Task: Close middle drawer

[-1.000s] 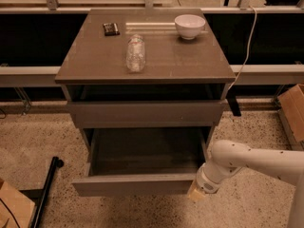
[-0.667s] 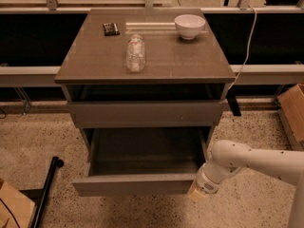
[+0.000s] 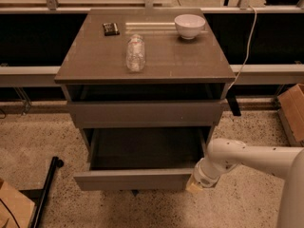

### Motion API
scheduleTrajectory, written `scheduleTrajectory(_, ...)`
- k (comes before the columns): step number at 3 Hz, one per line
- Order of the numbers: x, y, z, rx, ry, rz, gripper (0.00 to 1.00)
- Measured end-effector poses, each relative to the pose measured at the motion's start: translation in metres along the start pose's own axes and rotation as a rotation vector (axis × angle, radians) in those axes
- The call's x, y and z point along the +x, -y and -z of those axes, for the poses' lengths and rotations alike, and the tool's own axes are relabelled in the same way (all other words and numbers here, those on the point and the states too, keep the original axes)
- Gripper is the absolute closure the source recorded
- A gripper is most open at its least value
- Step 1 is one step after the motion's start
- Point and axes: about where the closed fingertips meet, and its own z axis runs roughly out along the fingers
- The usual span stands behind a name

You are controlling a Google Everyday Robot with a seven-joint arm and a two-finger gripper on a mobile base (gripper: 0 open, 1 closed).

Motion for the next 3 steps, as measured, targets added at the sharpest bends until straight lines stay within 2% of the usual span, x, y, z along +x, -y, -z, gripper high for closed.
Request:
scheduleTrajectory(2, -0.004, 0.006, -0.003, 0.007, 0.018, -0.004, 1.0)
scheduleTrajectory(3, -0.026, 0.023, -0.001, 0.053, 0.036, 0.052, 1.0)
